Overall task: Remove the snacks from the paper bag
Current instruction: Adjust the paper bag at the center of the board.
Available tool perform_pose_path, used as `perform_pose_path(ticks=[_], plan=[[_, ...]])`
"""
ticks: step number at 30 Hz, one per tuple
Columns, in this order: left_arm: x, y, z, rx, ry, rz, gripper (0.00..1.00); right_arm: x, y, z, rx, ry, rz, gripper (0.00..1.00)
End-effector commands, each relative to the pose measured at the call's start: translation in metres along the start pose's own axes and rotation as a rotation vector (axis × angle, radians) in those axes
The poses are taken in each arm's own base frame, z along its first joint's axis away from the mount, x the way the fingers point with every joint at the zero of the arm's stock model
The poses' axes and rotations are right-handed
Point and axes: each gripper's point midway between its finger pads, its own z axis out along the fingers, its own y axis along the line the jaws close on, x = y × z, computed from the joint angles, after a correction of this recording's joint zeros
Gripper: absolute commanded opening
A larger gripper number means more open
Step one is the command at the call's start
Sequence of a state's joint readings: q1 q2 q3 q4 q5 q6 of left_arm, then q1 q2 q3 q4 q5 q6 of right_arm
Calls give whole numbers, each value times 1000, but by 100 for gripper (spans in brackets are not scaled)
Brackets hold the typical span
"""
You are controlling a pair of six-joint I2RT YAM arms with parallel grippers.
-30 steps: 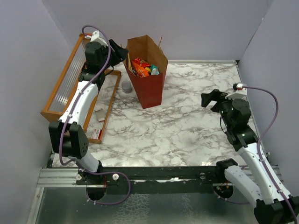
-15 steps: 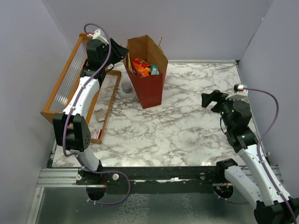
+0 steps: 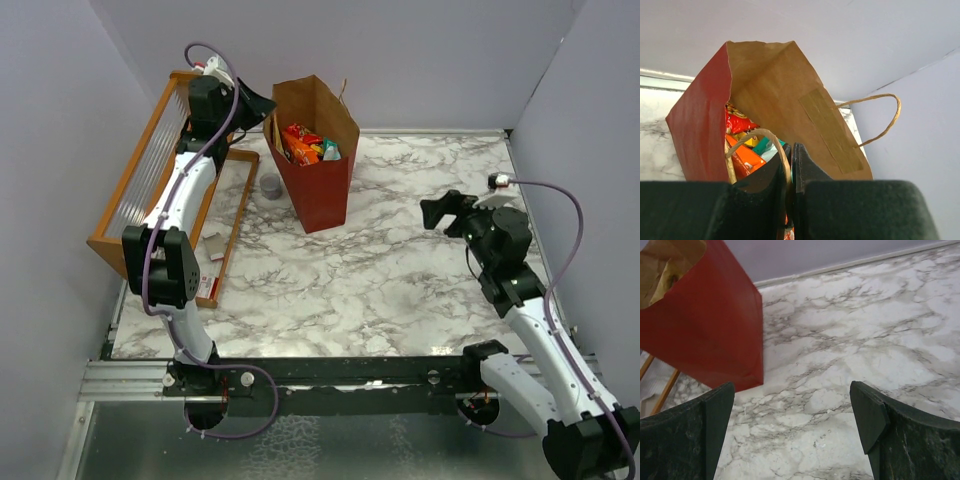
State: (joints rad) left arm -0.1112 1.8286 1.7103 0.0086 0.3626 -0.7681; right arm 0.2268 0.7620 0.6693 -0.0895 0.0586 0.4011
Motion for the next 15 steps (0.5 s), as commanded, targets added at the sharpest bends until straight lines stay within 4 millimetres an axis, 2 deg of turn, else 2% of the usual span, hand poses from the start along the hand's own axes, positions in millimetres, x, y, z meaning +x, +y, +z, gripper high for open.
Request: perform_pose_path(ticks=[1, 4, 8, 9, 11, 15], plan=[[-4, -16, -8, 66, 32, 5, 8, -22, 55, 16, -281, -8, -58, 99], [0, -15, -14, 64, 45, 25, 8, -35, 82, 39, -396, 10, -46, 99], [5, -15, -23, 75, 56, 46, 8, -53, 103, 91, -438, 35, 14, 99], [7, -14, -24, 75, 63, 47, 8, -64, 113, 102, -480, 19, 15, 100], [10, -12, -26, 71, 81, 49, 8, -74, 130, 124, -573, -9, -12, 98], [15, -14, -29, 93, 109, 61, 8, -86, 154, 169, -702, -45, -23, 96]])
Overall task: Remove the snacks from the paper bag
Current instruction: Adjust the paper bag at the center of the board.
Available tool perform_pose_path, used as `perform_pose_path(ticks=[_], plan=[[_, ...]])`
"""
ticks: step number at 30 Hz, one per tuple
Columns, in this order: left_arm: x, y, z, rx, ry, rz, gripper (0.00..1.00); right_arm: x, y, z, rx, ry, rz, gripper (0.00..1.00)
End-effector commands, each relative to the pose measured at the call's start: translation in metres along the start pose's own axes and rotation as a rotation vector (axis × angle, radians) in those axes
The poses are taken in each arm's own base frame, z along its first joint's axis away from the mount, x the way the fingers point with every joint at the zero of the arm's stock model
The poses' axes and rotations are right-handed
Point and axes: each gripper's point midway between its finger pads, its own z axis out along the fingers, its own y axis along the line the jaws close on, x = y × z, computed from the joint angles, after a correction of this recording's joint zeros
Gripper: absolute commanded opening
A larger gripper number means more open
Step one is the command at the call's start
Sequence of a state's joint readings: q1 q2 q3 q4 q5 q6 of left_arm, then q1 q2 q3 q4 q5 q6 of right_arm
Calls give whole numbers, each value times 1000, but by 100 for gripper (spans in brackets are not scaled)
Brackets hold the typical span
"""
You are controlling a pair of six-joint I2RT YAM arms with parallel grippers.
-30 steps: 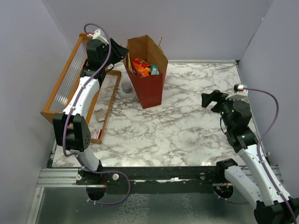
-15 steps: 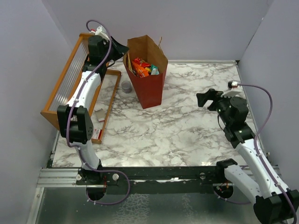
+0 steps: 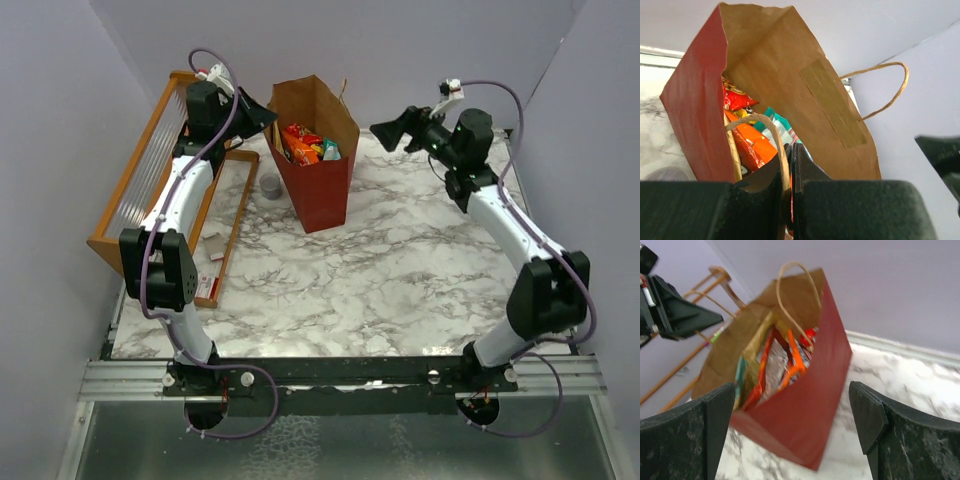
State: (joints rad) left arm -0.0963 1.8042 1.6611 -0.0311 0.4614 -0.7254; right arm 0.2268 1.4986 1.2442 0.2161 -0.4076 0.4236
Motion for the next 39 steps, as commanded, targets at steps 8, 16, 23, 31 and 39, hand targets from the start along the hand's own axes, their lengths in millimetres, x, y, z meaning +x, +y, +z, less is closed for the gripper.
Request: perform_pose_path(ticks=[8, 16, 23, 31, 39], plan=[[-18, -14, -23, 79, -13, 19, 8, -13, 33, 98, -445, -56, -2, 86], [-15, -4, -26, 134, 19, -55, 6, 15, 35, 142, -535, -64, -138, 74], [-23, -10, -29, 150, -7, -37, 6, 15, 34, 160, -559, -74, -86, 39], [-46, -29, -29, 187, -43, -41, 1, -8, 55, 139, -563, -73, 34, 1], [-58, -54, -52, 206, -86, 7, 0, -24, 85, 88, -563, 23, 28, 1]])
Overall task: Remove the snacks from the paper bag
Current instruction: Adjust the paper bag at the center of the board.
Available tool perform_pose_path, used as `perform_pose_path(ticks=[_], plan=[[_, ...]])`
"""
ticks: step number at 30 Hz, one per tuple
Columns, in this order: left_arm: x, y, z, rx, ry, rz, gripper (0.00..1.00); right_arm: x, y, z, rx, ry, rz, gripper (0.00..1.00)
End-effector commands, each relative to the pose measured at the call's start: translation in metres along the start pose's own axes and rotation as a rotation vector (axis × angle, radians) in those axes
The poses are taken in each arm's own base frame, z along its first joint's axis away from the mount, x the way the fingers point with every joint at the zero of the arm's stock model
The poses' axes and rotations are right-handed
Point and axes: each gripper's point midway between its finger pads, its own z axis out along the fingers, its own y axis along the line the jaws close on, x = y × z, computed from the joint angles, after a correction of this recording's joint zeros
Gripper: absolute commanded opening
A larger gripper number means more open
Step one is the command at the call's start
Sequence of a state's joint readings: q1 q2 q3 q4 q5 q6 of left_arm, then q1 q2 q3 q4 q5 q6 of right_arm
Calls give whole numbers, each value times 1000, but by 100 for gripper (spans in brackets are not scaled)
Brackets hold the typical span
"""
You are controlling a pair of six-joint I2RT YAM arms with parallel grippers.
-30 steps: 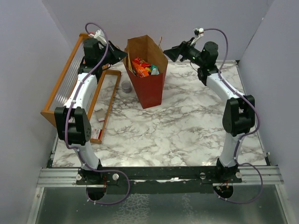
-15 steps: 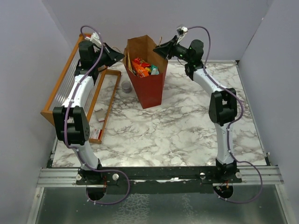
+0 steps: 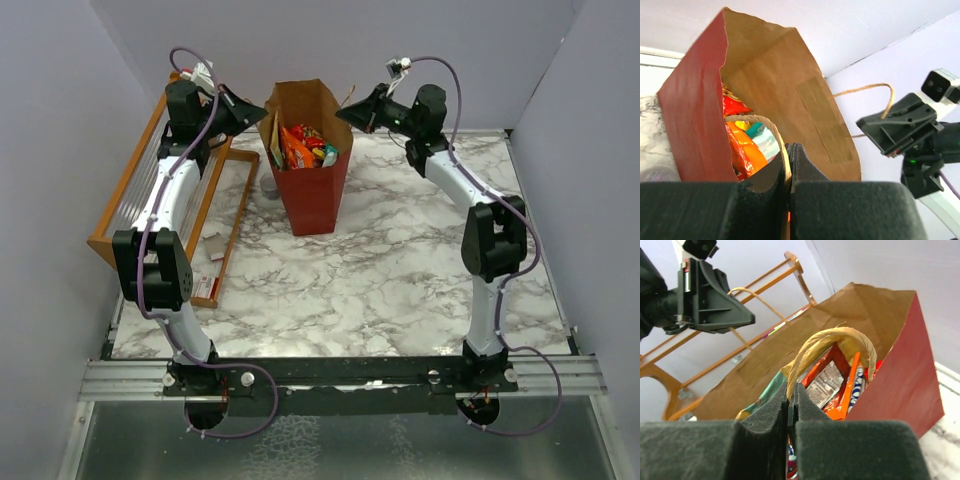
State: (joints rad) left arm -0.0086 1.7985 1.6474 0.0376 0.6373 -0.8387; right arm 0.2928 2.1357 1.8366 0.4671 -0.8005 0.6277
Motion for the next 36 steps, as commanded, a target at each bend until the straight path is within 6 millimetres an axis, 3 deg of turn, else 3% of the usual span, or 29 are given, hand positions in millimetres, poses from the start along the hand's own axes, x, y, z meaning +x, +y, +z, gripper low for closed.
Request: perform_pose_path(ticks=[1, 11, 17, 22, 26, 32, 36], plan=[[-32, -62, -31, 100, -95, 114, 0, -44, 73, -25, -91, -1, -57, 1], [-17, -72, -71, 35, -118, 216, 0, 9, 140, -76, -110, 62, 31, 2], [-27, -80, -91, -14, -169, 284, 0, 28, 160, -79, -130, 92, 66, 2], [-22, -96, -99, 50, -154, 335, 0, 53, 176, -79, -176, 127, 115, 5], [0, -109, -98, 167, -91, 392, 0, 76, 174, -87, -139, 156, 187, 13], [42, -123, -84, 295, 31, 465, 0, 93, 177, -109, -76, 200, 197, 22], [72, -139, -80, 374, 92, 519, 0, 116, 165, -132, 65, 274, 183, 24]])
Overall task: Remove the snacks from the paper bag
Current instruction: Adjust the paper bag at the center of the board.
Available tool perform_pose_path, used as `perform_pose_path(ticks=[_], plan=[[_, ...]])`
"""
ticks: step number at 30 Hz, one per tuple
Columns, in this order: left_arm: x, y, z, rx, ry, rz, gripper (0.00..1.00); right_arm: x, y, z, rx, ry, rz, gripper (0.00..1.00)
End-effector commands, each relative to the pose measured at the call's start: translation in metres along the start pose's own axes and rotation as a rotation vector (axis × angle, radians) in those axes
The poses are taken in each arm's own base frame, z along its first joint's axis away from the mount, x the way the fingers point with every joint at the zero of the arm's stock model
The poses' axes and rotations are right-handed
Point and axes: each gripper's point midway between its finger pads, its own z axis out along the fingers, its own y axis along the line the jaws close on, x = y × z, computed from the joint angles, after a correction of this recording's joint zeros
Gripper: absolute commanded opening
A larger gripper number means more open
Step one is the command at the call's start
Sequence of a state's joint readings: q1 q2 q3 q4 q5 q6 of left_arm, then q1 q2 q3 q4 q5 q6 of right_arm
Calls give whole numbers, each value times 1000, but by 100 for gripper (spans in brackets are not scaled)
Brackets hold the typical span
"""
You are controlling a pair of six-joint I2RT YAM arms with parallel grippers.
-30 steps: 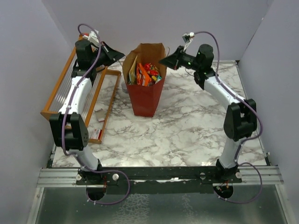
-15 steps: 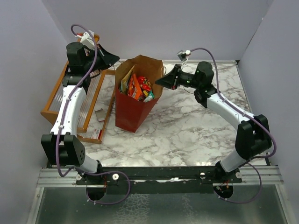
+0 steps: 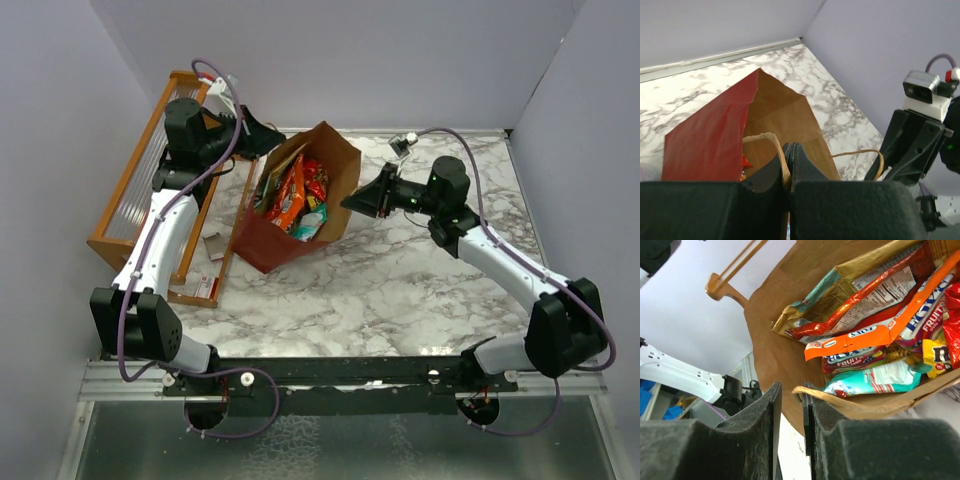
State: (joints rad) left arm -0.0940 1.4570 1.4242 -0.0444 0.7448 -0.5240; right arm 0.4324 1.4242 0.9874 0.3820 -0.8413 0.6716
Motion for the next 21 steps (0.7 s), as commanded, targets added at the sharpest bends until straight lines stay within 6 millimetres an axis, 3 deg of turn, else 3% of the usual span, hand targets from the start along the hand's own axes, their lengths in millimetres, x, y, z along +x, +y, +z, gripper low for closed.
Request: perform_pose_path(ticks=[1, 5, 8, 12, 14, 17, 21], plan=[[-2, -62, 1, 209, -16, 199, 0, 20, -17, -23, 182, 44, -33, 25], [17, -77, 7, 238, 16, 218, 0, 40, -41, -50, 387, 102, -57, 32], [28, -78, 11, 237, 45, 226, 0, 39, -54, -74, 537, 118, -126, 38], [34, -83, 12, 248, 59, 250, 0, 14, -70, -115, 797, 96, -253, 51], [38, -87, 13, 259, 69, 258, 0, -3, -67, -129, 866, 66, -311, 70], [43, -91, 14, 265, 74, 259, 0, -27, -49, -128, 835, 13, -361, 80], [46, -100, 12, 277, 69, 270, 0, -58, -21, -103, 710, -32, -329, 80]])
